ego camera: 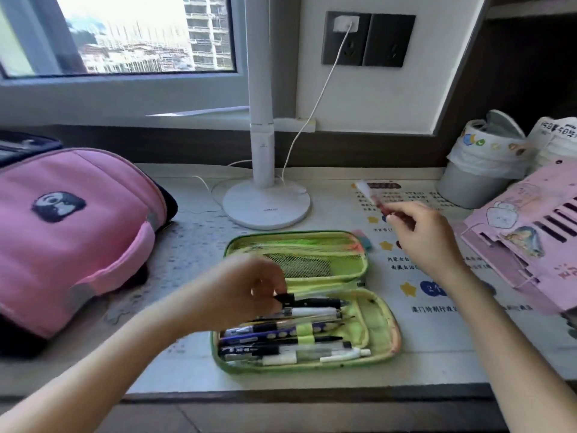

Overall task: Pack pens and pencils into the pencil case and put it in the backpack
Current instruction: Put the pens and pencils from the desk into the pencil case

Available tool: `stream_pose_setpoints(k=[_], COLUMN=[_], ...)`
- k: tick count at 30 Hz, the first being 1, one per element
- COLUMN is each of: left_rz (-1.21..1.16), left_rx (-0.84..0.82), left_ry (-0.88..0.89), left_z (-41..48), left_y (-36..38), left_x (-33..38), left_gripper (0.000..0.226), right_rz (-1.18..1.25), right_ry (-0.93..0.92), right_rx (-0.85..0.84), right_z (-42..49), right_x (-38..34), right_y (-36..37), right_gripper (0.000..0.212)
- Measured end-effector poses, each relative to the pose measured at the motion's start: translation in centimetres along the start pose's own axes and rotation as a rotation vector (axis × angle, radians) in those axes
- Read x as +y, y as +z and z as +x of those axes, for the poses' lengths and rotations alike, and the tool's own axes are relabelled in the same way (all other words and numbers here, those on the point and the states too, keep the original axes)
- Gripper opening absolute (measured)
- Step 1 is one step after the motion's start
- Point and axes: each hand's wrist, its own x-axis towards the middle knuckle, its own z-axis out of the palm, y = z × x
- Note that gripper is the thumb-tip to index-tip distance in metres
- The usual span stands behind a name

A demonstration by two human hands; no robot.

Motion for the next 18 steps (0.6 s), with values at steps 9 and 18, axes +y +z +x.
stream_pose_setpoints(k=[9, 18], left_rz=[0.034, -0.164], left_rx=[0.128, 0.413], left_ry=[-0.029, -0.132], left_z=[-3.6, -3.9], left_y=[3.4, 1.2], left_x=[-1.9, -3.7], left_gripper=[0.004, 0.005], right_rz=[-0.022, -0.155], right_ry=[-0.244, -0.581], right_rx=[-0.209, -0.421], right_z=[-5.2, -9.9], right_x=[-6.4, -9.1], right_y=[0.1, 3.3], right_gripper=[0.020, 0.023])
